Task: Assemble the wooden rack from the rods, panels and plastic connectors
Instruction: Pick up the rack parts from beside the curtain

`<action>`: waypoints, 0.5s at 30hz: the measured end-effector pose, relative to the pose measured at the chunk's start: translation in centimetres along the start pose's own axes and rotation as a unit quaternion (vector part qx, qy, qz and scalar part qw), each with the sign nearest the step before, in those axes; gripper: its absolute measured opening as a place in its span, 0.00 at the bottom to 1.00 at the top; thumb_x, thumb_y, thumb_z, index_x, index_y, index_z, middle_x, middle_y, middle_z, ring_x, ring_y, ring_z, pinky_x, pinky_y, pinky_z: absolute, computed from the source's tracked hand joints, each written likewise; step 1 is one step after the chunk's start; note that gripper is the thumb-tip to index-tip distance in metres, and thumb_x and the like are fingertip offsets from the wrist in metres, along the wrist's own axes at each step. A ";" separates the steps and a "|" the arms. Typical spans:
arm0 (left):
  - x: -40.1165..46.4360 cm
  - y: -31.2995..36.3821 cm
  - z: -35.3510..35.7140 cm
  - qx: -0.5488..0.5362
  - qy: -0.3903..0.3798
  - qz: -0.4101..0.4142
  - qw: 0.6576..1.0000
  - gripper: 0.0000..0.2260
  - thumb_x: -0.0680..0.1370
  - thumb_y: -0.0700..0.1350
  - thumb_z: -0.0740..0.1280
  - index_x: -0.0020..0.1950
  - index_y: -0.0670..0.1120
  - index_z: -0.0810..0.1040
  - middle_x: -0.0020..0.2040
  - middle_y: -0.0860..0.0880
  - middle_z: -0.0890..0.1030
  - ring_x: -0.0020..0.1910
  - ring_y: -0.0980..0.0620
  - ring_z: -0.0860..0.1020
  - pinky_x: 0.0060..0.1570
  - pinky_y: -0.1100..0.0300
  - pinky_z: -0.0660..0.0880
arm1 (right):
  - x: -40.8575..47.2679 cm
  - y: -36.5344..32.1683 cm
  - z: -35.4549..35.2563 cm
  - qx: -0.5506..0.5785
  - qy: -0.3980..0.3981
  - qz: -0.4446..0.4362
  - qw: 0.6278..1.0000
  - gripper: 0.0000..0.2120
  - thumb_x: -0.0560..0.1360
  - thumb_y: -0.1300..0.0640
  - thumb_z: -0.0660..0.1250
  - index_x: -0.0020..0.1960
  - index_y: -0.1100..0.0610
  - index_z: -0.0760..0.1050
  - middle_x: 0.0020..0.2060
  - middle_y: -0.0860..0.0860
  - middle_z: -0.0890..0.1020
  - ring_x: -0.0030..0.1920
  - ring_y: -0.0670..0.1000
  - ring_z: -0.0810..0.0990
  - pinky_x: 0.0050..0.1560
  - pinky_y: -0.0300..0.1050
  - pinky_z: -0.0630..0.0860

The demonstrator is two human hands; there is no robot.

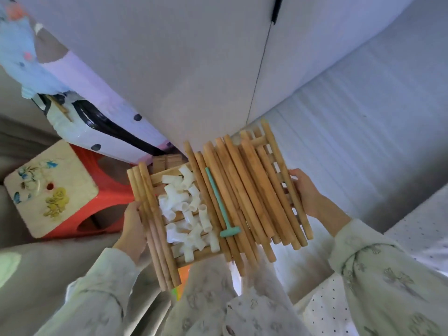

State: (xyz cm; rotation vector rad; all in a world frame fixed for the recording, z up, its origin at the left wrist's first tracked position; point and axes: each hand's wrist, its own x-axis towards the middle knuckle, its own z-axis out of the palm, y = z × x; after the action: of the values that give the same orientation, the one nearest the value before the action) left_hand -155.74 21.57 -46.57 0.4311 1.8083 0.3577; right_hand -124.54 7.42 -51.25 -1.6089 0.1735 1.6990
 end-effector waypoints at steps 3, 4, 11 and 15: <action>-0.7 -0.5 4.4 0.053 -0.043 0.025 0.997 0.16 0.80 0.45 0.51 0.35 0.44 0.70 0.16 0.52 0.72 0.14 0.55 0.70 0.22 0.66 0.70 | -1.1 1.8 -4.7 0.066 0.004 -0.003 0.998 0.11 0.64 0.47 0.64 0.36 0.55 0.70 0.27 0.48 0.65 0.23 0.47 0.58 0.29 0.39 0.58; -0.8 -0.8 6.1 0.070 -0.060 0.030 0.995 0.19 0.80 0.45 0.50 0.32 0.44 0.70 0.16 0.51 0.71 0.13 0.56 0.68 0.18 0.70 0.66 | -1.3 2.5 -6.2 0.085 0.013 -0.008 0.996 0.14 0.59 0.47 0.67 0.37 0.55 0.69 0.27 0.49 0.65 0.24 0.48 0.57 0.30 0.40 0.56; 4.6 -3.3 17.8 0.179 -0.159 0.023 0.971 0.19 0.79 0.51 0.54 0.32 0.48 0.76 0.23 0.51 0.76 0.19 0.55 0.73 0.23 0.68 0.68 | 2.4 8.6 -15.9 0.224 0.128 -0.030 0.966 0.15 0.72 0.49 0.55 0.33 0.54 0.75 0.27 0.49 0.74 0.25 0.50 0.66 0.30 0.40 0.64; 10.8 -6.9 25.4 0.274 -0.171 0.053 0.945 0.14 0.78 0.51 0.56 0.38 0.50 0.76 0.25 0.54 0.79 0.34 0.53 0.77 0.32 0.63 0.72 | 8.9 13.8 -20.7 0.270 0.172 -0.034 0.947 0.16 0.73 0.47 0.54 0.36 0.54 0.76 0.29 0.50 0.74 0.28 0.51 0.72 0.36 0.43 0.69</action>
State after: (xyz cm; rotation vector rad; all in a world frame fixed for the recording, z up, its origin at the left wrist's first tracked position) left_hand -134.68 21.04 -65.69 0.9226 1.5250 -0.1556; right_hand -115.60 -10.27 -68.74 -1.4484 0.6872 1.1654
